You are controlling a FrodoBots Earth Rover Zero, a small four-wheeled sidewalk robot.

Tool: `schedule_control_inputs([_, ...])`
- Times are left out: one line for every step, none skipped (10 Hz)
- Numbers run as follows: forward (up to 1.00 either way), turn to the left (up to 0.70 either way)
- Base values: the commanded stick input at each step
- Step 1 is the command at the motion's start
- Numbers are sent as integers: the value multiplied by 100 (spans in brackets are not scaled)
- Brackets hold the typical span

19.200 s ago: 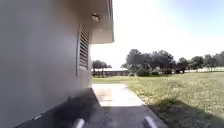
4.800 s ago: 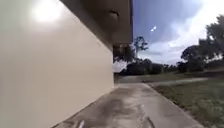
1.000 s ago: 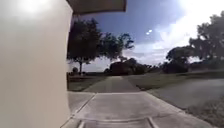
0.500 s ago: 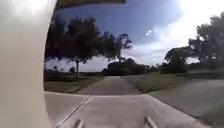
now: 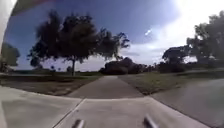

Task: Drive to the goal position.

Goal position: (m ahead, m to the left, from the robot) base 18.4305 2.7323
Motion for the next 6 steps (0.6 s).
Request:
schedule_control_inputs([70,13])
schedule_control_inputs([70,35])
schedule_control_inputs([70,35])
schedule_control_inputs([70,35])
schedule_control_inputs([70,11])
schedule_control_inputs([70,0])
